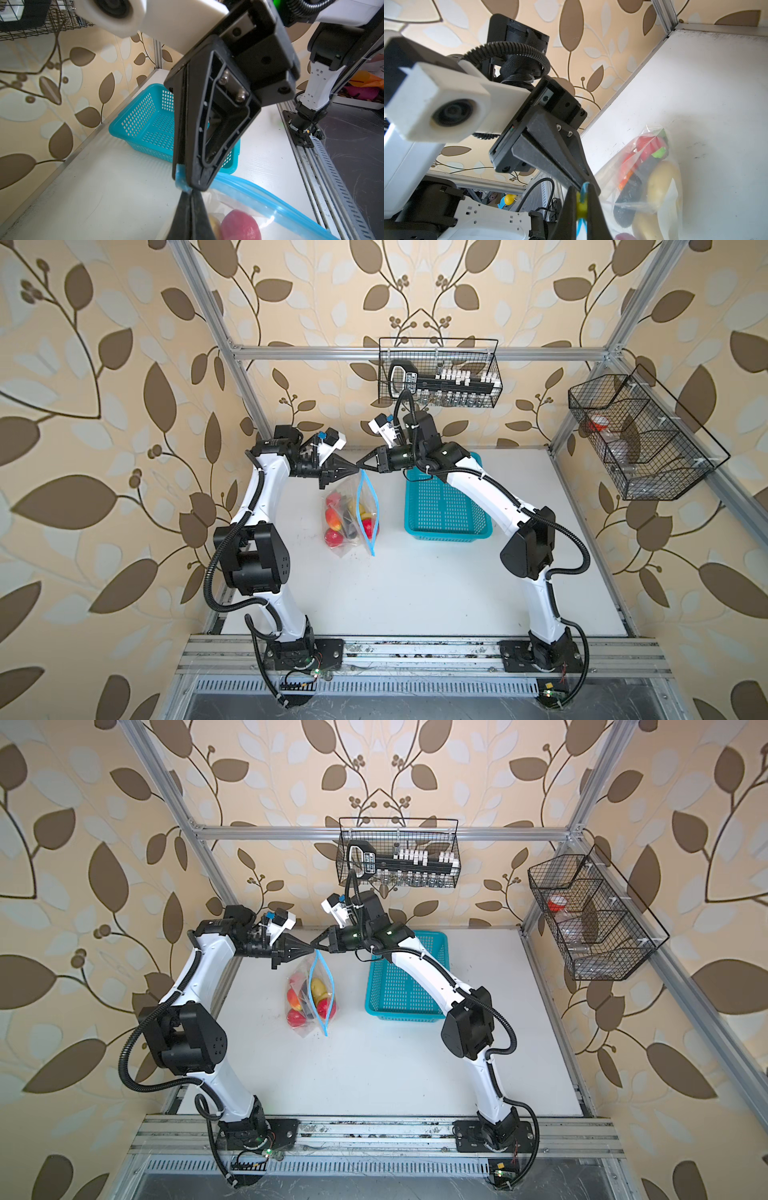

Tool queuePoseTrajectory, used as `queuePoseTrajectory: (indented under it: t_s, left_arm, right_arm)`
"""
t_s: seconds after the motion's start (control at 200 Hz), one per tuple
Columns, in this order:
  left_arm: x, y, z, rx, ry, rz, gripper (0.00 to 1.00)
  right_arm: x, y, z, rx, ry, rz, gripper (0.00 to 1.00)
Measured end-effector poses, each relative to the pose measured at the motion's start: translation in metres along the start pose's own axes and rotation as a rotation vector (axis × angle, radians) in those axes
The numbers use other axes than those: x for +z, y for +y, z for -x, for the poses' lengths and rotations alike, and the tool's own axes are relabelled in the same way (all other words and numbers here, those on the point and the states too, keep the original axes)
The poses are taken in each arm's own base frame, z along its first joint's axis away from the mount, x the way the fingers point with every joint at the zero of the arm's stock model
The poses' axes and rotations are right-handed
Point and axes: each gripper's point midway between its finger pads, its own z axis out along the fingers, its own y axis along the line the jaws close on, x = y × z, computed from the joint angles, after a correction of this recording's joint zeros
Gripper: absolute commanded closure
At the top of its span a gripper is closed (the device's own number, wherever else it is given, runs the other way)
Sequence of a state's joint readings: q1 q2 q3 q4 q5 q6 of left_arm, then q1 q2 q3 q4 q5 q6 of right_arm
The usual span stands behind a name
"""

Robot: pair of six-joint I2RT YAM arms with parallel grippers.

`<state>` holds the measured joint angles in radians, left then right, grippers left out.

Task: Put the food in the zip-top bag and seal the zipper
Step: 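Move the left gripper to the zipper's far end and pinch it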

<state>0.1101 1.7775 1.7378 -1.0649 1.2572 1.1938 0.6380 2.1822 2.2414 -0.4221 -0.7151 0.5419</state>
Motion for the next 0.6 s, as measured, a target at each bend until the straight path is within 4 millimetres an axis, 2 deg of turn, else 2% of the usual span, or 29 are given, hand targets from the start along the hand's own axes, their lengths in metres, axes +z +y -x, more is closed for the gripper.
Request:
queuePoseTrajectory:
  t_s: [0.16, 0.415, 0.6]
  left_arm:
    - [0.0, 0.003, 0.0, -0.023, 0.006, 0.028, 1.0]
    - [-0.002, 0.014, -0.012, -0.074, 0.033, 0.149, 1.0]
    - [-0.004, 0.021, -0.008, -0.069, 0.028, 0.19, 1.0]
  right_arm:
    - [-0.002, -0.003, 0.002, 0.001, -0.004, -0.004, 1.0]
    - [-0.004, -0.013, 0.001, 0.004, -0.002, -0.019, 1.0]
    - [-0.005, -0.014, 0.001, -0.006, -0.003, -0.021, 1.0]
